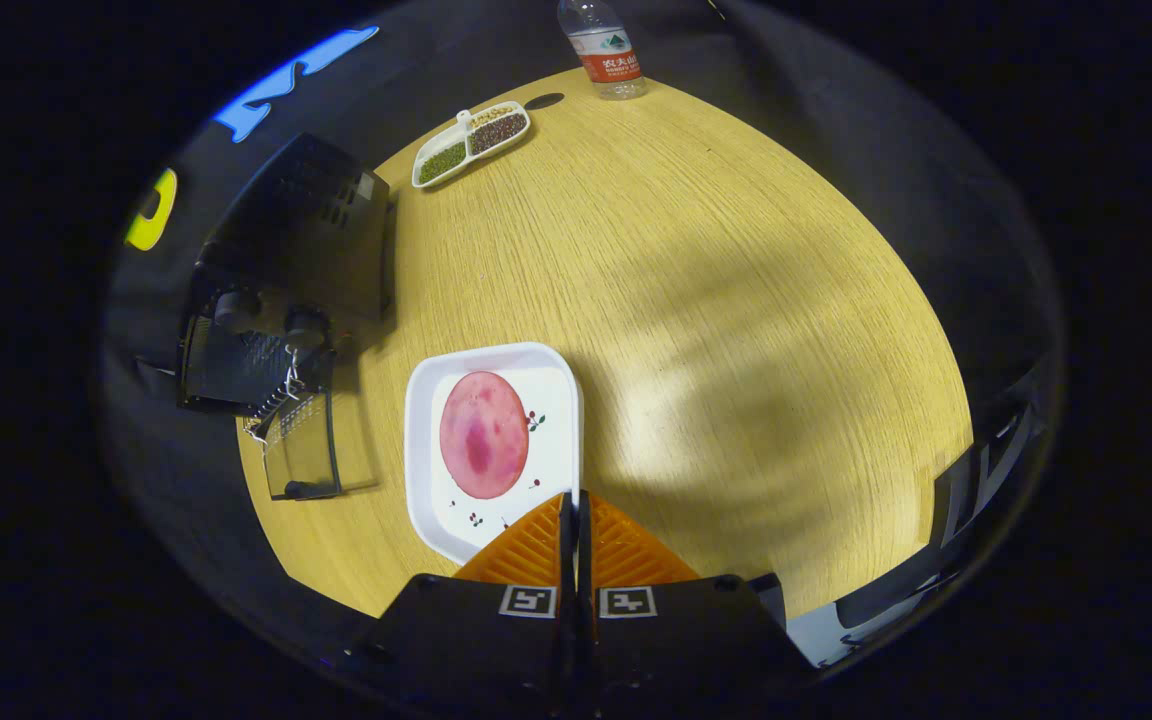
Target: Open the toaster oven, put the food inside, and close the toaster oven door.
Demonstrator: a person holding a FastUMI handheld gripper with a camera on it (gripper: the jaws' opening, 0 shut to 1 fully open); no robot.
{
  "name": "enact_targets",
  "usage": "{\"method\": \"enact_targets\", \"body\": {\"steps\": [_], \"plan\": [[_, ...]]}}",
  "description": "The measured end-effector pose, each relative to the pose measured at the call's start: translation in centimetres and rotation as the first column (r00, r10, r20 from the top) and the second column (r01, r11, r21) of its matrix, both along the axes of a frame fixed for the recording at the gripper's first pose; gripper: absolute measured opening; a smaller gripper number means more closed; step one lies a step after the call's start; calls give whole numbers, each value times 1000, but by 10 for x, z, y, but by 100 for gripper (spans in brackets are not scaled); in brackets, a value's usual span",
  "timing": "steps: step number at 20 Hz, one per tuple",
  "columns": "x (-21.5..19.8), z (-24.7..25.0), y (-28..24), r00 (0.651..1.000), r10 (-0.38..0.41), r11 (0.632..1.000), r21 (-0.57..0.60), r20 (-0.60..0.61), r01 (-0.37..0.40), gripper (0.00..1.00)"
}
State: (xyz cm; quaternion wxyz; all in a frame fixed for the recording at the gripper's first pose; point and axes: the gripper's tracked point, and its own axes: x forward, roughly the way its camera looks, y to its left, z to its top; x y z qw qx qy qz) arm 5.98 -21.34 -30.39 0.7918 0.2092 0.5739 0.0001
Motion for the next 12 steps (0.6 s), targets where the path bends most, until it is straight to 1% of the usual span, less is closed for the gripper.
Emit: {"method": "enact_targets", "body": {"steps": [2, 3, 6, 7, 8, 9, 12], "plan": [[-5, 7, 0, 1000, -16, 1000, -7, 24, 16, 2], [-5, 1, -3, 999, -29, 1000, -7, 37, 29, 2], [-30, 22, 5, 994, -89, 996, 23, 62, 88, 2], [-27, 14, 2, 992, -107, 994, 34, 72, 105, 2], [-30, 18, 3, 989, -121, 992, 39, 82, 118, 2], [-49, 34, 13, 986, -137, 990, 50, 92, 132, 2], [-70, 48, 29, 978, -181, 980, 106, 106, 170, 2]]}}
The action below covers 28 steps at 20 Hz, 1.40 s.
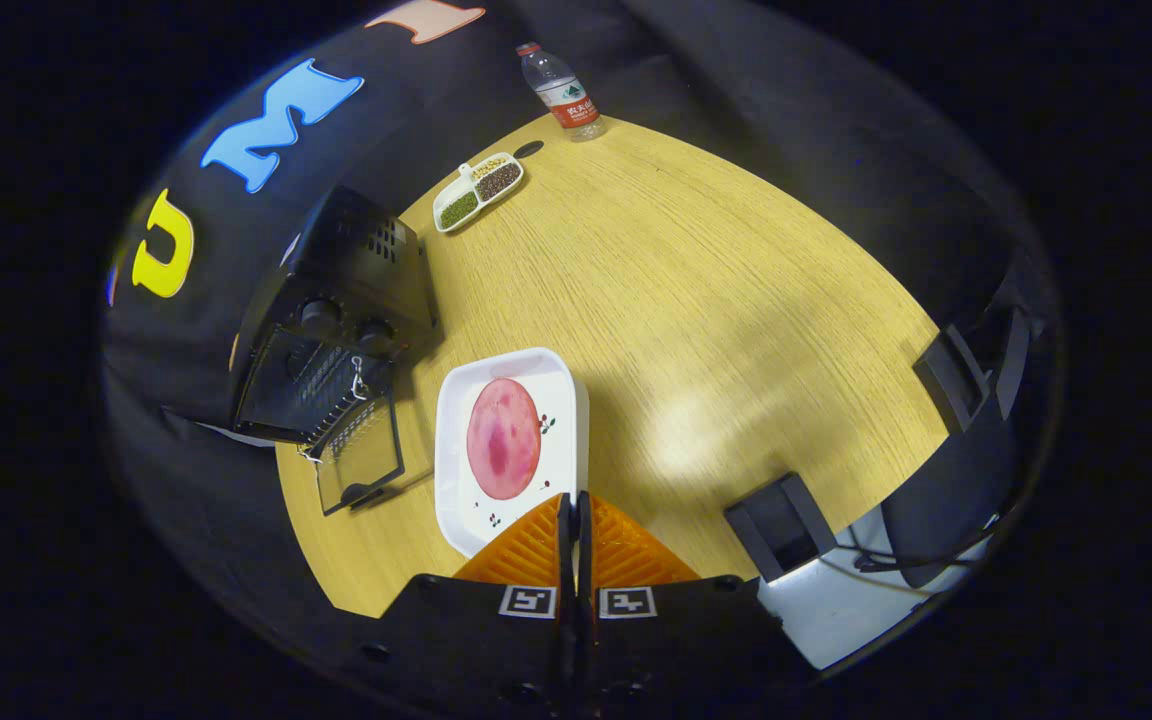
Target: Open the toaster oven, put the food inside, and close the toaster oven door.
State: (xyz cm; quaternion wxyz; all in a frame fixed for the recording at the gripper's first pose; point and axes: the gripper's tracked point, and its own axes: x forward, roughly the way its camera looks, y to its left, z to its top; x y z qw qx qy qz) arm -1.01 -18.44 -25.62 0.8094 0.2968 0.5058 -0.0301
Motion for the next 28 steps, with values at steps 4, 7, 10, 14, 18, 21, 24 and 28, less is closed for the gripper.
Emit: {"method": "enact_targets", "body": {"steps": [4, 7, 10, 14, 18, 21, 24, 28], "plan": [[-17, 17, 30, 998, -42, 997, 69, 47, 39, 2], [-27, 31, 58, 996, -37, 993, 114, 79, 28, 2], [-31, 46, 86, 993, -63, 982, 181, 96, 44, 2], [-24, 61, 115, 993, -16, 981, 196, 113, -7, 2], [-5, 83, 150, 989, -2, 970, 242, 146, -34, 2], [14, 96, 173, 986, 2, 964, 262, 169, -47, 2], [34, 96, 188, 985, 9, 963, 263, 171, -55, 2], [54, 80, 208, 991, 11, 961, 272, 131, -47, 2]]}}
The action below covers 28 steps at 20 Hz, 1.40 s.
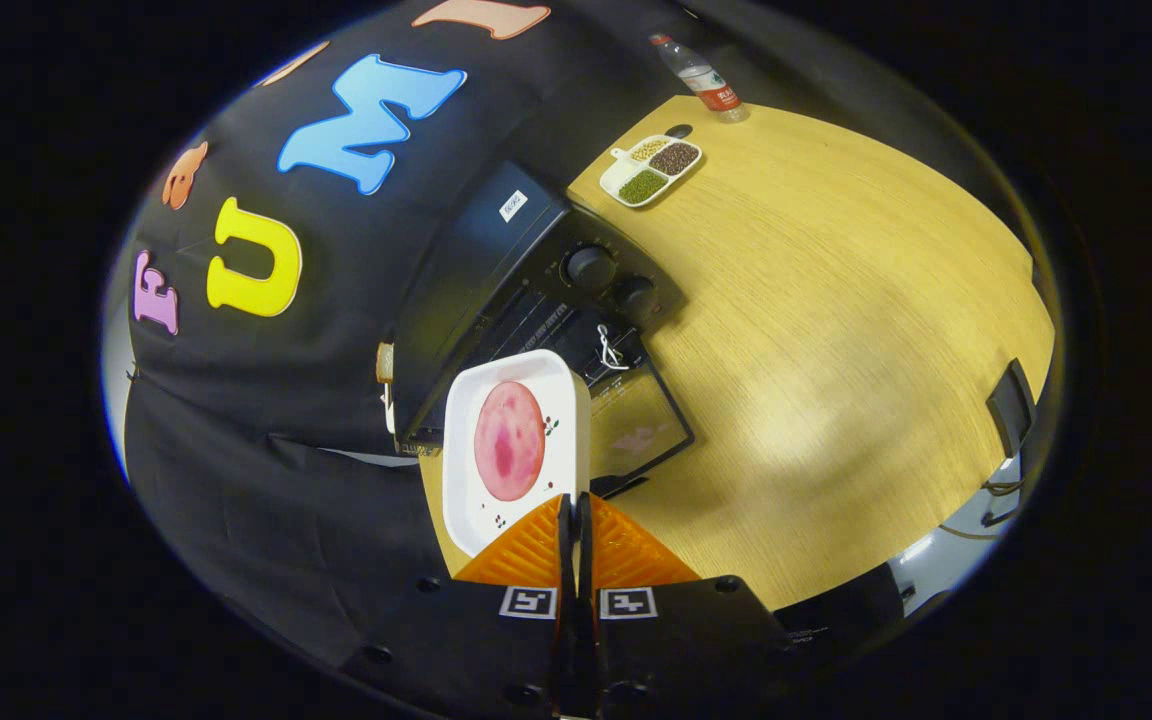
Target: Open the toaster oven, put the food inside, and close the toaster oven door.
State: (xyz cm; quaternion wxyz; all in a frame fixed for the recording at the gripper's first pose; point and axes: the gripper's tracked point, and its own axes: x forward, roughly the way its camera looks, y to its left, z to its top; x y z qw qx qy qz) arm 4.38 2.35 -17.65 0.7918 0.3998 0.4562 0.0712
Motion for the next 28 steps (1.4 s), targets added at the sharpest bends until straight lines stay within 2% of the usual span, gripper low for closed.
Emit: {"method": "enact_targets", "body": {"steps": [7, 12, 19, 23, 28], "plan": [[36, -37, 31, 998, -11, 1000, 7, -69, 11, 2], [71, -55, 56, 997, -62, 997, 51, -48, 64, 2], [120, -83, 80, 977, -209, 971, 110, -38, 212, 2], [151, -90, 74, 953, -304, 947, 111, -7, 303, 2], [174, -90, 74, 930, -367, 924, 121, 19, 362, 2]]}}
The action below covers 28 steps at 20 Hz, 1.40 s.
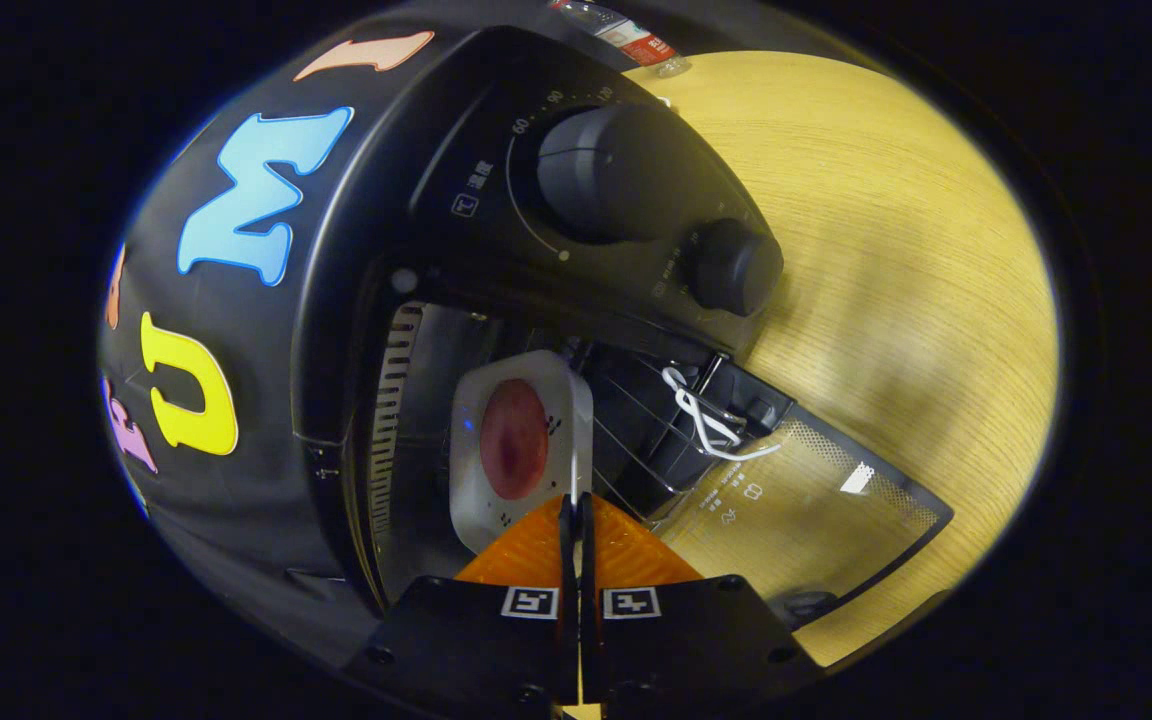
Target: Open the toaster oven, put the food inside, and close the toaster oven door.
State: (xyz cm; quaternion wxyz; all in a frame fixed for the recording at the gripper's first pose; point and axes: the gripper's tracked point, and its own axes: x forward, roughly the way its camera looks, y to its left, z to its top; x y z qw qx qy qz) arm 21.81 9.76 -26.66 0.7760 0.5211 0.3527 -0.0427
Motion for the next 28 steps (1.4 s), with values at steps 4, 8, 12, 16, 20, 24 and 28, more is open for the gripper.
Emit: {"method": "enact_targets", "body": {"steps": [4, 8, 12, 16, 20, 24, 28], "plan": [[13, 3, 13, 999, -30, 999, 31, 40, 29, 5], [14, 7, 30, 998, -14, 997, 78, 59, 10, 26], [3, 17, 43, 995, 30, 996, 86, 90, -37, 49], [-14, 24, 46, 992, 74, 995, 60, 106, -80, 86], [-40, 27, 49, 986, 134, 991, 1, 102, -135, 98], [-72, 35, 55, 968, 214, 976, -78, 128, -205, 98], [-105, 34, 59, 936, 323, 938, -180, 140, -297, 98]]}}
